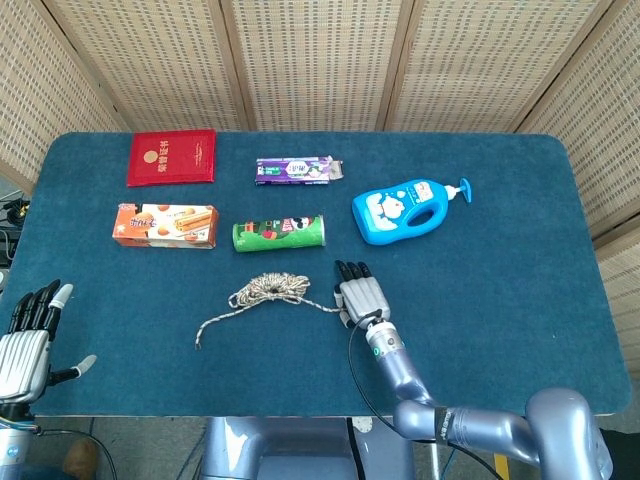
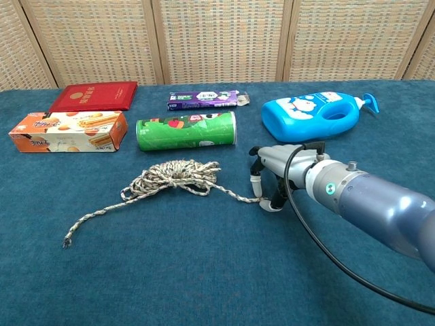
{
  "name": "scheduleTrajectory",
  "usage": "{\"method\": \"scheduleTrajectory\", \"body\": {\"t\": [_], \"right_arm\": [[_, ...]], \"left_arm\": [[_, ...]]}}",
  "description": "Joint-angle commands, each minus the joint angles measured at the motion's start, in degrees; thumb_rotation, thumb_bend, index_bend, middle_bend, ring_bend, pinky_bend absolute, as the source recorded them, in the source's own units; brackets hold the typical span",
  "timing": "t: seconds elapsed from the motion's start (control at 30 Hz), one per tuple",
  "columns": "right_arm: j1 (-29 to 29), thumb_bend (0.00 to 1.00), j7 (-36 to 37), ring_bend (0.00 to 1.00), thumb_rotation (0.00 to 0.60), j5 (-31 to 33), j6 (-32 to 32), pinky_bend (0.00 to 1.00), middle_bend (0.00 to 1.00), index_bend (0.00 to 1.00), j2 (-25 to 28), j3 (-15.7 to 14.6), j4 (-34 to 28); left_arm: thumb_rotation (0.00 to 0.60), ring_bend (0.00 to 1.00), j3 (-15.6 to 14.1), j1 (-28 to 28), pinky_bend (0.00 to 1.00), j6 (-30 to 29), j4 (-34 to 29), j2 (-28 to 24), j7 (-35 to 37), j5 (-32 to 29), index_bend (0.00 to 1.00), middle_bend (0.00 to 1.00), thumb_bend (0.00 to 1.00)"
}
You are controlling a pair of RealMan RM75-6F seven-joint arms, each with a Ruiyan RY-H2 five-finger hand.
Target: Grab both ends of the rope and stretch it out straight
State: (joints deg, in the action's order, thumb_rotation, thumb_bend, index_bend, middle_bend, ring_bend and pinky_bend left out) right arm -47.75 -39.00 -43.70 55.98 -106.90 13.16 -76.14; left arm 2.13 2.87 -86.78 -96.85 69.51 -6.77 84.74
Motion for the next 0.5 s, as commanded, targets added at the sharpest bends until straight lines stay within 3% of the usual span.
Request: {"method": "scheduleTrajectory", "body": {"t": [0.03,0.37,0.5], "right_arm": [[-0.11,0.37,-0.11,0.00,0.600,0.17,0.01,0.00,0.00,0.54,0.00,-0.06,0.07],[-0.36,0.39,-0.23,0.00,0.600,0.35,-0.02,0.00,0.00,0.56,-0.24,-0.67,0.41],[-0.42,0.39,0.06,0.00,0.600,-0.11,0.07,0.00,0.00,0.63,-0.52,-0.90,0.91]], "left_arm": [[0.600,0.00,0.00,0.01,0.00,0.04,0.00,-0.04,0.07,-0.01,0.00,0.00,0.00],[0.600,0.00,-0.11,0.01,0.00,0.12,-0.03,-0.22,0.39,0.10,0.00,0.00,0.00],[0.600,0.00,-0.13,0.03,0.00,0.19,0.03,-0.21,0.44,0.10,0.00,0.00,0.00]]}}
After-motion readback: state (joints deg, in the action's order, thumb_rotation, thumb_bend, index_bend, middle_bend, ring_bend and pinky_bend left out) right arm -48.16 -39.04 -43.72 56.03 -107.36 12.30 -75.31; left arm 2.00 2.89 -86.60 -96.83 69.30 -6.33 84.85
